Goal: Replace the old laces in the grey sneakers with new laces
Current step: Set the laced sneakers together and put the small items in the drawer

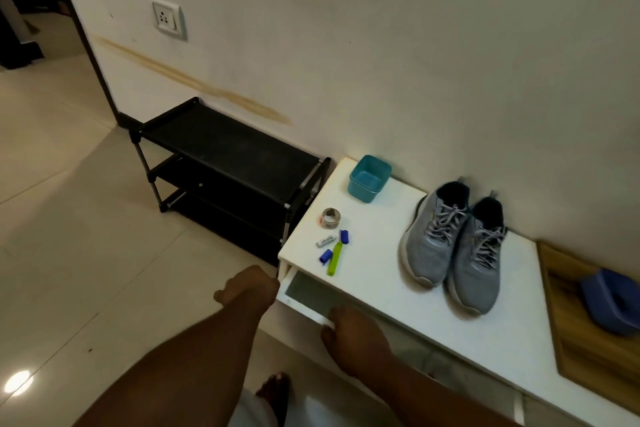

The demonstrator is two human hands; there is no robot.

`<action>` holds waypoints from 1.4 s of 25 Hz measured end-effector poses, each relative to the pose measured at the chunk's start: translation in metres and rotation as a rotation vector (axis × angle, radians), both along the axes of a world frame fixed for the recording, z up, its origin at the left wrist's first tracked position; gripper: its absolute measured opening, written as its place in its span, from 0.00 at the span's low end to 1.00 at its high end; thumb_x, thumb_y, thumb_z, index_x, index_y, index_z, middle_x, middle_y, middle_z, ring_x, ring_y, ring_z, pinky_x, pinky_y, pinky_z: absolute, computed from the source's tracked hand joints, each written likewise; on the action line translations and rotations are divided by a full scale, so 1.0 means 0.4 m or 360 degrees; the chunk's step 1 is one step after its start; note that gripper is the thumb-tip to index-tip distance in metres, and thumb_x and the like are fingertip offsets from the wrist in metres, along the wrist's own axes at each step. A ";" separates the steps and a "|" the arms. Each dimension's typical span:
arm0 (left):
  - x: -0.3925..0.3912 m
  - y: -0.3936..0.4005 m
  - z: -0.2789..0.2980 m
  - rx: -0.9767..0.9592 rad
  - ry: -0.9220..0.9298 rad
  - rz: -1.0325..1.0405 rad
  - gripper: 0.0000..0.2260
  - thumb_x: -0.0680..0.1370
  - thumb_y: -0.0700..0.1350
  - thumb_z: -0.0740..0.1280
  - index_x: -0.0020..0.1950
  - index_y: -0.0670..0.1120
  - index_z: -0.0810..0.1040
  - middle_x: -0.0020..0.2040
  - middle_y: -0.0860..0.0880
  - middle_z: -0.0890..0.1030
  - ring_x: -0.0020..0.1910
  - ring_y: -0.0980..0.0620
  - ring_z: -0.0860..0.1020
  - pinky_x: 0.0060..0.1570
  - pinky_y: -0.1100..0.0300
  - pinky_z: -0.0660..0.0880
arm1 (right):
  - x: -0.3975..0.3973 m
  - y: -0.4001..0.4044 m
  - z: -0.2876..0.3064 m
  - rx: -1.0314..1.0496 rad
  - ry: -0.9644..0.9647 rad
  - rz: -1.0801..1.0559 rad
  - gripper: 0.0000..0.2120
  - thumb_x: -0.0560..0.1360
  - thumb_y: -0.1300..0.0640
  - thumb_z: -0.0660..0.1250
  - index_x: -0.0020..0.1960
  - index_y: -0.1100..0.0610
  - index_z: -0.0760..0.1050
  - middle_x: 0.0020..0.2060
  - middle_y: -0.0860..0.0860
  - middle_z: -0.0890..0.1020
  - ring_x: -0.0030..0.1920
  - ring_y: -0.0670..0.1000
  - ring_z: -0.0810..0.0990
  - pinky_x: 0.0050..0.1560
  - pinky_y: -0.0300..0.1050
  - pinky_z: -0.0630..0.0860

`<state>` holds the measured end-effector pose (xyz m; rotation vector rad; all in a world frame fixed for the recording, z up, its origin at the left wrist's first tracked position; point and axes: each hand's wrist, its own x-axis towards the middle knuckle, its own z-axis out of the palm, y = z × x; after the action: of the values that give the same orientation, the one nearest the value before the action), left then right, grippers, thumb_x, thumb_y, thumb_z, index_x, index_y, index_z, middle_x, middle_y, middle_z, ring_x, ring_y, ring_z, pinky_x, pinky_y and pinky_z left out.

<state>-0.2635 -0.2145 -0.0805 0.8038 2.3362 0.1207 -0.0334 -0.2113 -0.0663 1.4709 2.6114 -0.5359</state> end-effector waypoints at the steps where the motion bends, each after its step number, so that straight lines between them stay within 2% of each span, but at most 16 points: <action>1: 0.008 0.002 0.009 -0.0031 0.0089 -0.0059 0.16 0.76 0.54 0.63 0.62 0.52 0.78 0.62 0.47 0.79 0.60 0.45 0.76 0.61 0.48 0.65 | 0.026 -0.017 -0.003 -0.0051 -0.0013 -0.0023 0.16 0.80 0.43 0.57 0.59 0.50 0.76 0.56 0.50 0.79 0.58 0.52 0.78 0.57 0.48 0.74; 4: 0.022 0.003 0.021 -0.0141 0.0377 -0.0302 0.16 0.78 0.47 0.62 0.64 0.53 0.77 0.64 0.49 0.78 0.64 0.47 0.73 0.65 0.48 0.64 | 0.043 -0.036 -0.006 -0.0146 0.0011 0.0012 0.13 0.81 0.49 0.57 0.55 0.54 0.77 0.53 0.53 0.78 0.56 0.54 0.77 0.55 0.48 0.72; 6: 0.031 0.006 0.043 -0.0254 0.0550 -0.0519 0.18 0.78 0.46 0.61 0.68 0.53 0.75 0.67 0.48 0.77 0.67 0.45 0.71 0.70 0.41 0.61 | 0.045 -0.042 0.002 -0.0171 0.0034 0.0010 0.13 0.81 0.52 0.57 0.52 0.57 0.78 0.51 0.55 0.78 0.54 0.55 0.78 0.53 0.47 0.71; 9: 0.052 0.006 0.087 -0.0403 0.0711 -0.0758 0.21 0.80 0.46 0.62 0.73 0.50 0.71 0.72 0.46 0.74 0.73 0.41 0.68 0.74 0.32 0.53 | 0.046 -0.066 0.005 -0.0212 -0.0004 0.0015 0.13 0.81 0.54 0.57 0.55 0.58 0.78 0.54 0.55 0.77 0.55 0.56 0.77 0.54 0.47 0.71; 12: 0.067 0.002 0.102 -0.0500 0.0800 -0.0908 0.22 0.81 0.46 0.61 0.76 0.49 0.68 0.73 0.45 0.73 0.73 0.40 0.68 0.74 0.28 0.49 | 0.045 -0.099 0.013 -0.0293 0.0007 -0.0005 0.12 0.80 0.56 0.56 0.56 0.58 0.77 0.54 0.55 0.76 0.56 0.57 0.76 0.55 0.48 0.72; 15: 0.082 0.001 0.120 -0.0657 0.0828 -0.1067 0.21 0.82 0.48 0.60 0.75 0.48 0.69 0.72 0.45 0.75 0.73 0.39 0.70 0.73 0.27 0.50 | 0.043 -0.118 0.030 -0.0402 -0.0028 -0.0017 0.07 0.79 0.57 0.57 0.47 0.57 0.72 0.47 0.53 0.73 0.53 0.57 0.76 0.47 0.46 0.70; 17: 0.089 0.004 0.136 -0.0876 0.0810 -0.1142 0.23 0.82 0.52 0.61 0.76 0.48 0.68 0.74 0.44 0.73 0.74 0.38 0.69 0.72 0.27 0.52 | 0.039 -0.125 0.040 -0.0476 -0.0076 -0.0021 0.07 0.79 0.56 0.57 0.43 0.57 0.69 0.44 0.52 0.71 0.49 0.56 0.76 0.42 0.47 0.69; 19: 0.094 0.023 0.159 -0.0964 0.0791 -0.1105 0.25 0.81 0.55 0.61 0.77 0.47 0.67 0.75 0.43 0.72 0.74 0.36 0.69 0.72 0.29 0.56 | 0.039 -0.120 0.047 -0.0450 0.0007 -0.0053 0.10 0.79 0.54 0.58 0.48 0.57 0.76 0.48 0.53 0.78 0.52 0.56 0.79 0.47 0.48 0.74; 20: 0.096 0.039 0.174 -0.0886 0.0778 -0.1055 0.25 0.81 0.55 0.61 0.76 0.46 0.68 0.73 0.42 0.73 0.72 0.37 0.70 0.72 0.31 0.60 | 0.039 -0.108 0.054 -0.0383 0.0102 -0.0081 0.13 0.80 0.51 0.59 0.55 0.55 0.79 0.54 0.52 0.81 0.56 0.55 0.80 0.53 0.48 0.77; 22: 0.098 0.081 0.202 -0.0440 0.0766 -0.0921 0.22 0.79 0.56 0.63 0.69 0.47 0.74 0.64 0.44 0.79 0.63 0.41 0.77 0.67 0.39 0.69 | 0.033 -0.062 0.078 -0.0143 0.0356 -0.0181 0.18 0.81 0.48 0.60 0.67 0.51 0.78 0.62 0.50 0.81 0.61 0.50 0.79 0.61 0.46 0.76; 24: 0.102 0.128 0.222 0.0167 0.0804 -0.0817 0.20 0.79 0.61 0.61 0.63 0.49 0.76 0.53 0.48 0.80 0.52 0.48 0.79 0.57 0.48 0.74 | 0.015 0.003 0.114 0.0153 0.0515 -0.0280 0.20 0.82 0.46 0.61 0.72 0.50 0.73 0.63 0.48 0.79 0.62 0.49 0.78 0.62 0.43 0.74; 26: 0.113 0.169 0.219 0.0544 0.0912 -0.0788 0.22 0.80 0.64 0.60 0.64 0.50 0.75 0.54 0.49 0.80 0.51 0.50 0.79 0.52 0.51 0.76 | -0.012 0.075 0.139 0.0329 0.0500 -0.0330 0.22 0.82 0.45 0.62 0.74 0.50 0.70 0.65 0.48 0.76 0.63 0.50 0.77 0.62 0.43 0.74; 28: 0.124 0.205 0.191 0.0596 0.0868 -0.0750 0.21 0.80 0.64 0.60 0.65 0.52 0.76 0.56 0.49 0.80 0.53 0.50 0.78 0.52 0.52 0.76 | -0.044 0.141 0.141 0.0295 0.0490 -0.0430 0.24 0.82 0.45 0.63 0.76 0.49 0.68 0.66 0.48 0.76 0.64 0.50 0.76 0.63 0.44 0.74; 30: 0.134 0.231 0.151 0.0487 0.0739 -0.0684 0.20 0.80 0.64 0.60 0.63 0.53 0.78 0.56 0.49 0.81 0.55 0.49 0.77 0.53 0.51 0.74 | -0.074 0.193 0.120 0.0165 0.0584 -0.0603 0.22 0.81 0.46 0.65 0.74 0.49 0.69 0.63 0.48 0.78 0.62 0.51 0.78 0.61 0.44 0.75; 33: 0.140 0.268 0.103 0.0321 0.0641 -0.0627 0.21 0.79 0.66 0.61 0.60 0.53 0.79 0.54 0.49 0.81 0.56 0.48 0.76 0.53 0.49 0.70 | -0.109 0.260 0.086 -0.0028 0.0688 -0.0914 0.19 0.80 0.47 0.68 0.68 0.51 0.70 0.57 0.51 0.82 0.57 0.53 0.81 0.55 0.44 0.77; 35: 0.143 0.292 0.088 0.0299 0.0620 -0.0618 0.20 0.78 0.66 0.61 0.58 0.52 0.79 0.53 0.50 0.81 0.56 0.48 0.76 0.53 0.48 0.69 | -0.121 0.296 0.068 -0.0119 0.0672 -0.0975 0.17 0.79 0.49 0.69 0.65 0.52 0.70 0.55 0.52 0.82 0.53 0.52 0.81 0.50 0.43 0.75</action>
<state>-0.2062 -0.0977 -0.0451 1.4701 2.4937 0.0145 -0.0817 -0.0930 -0.0391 2.3537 2.3146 -1.0891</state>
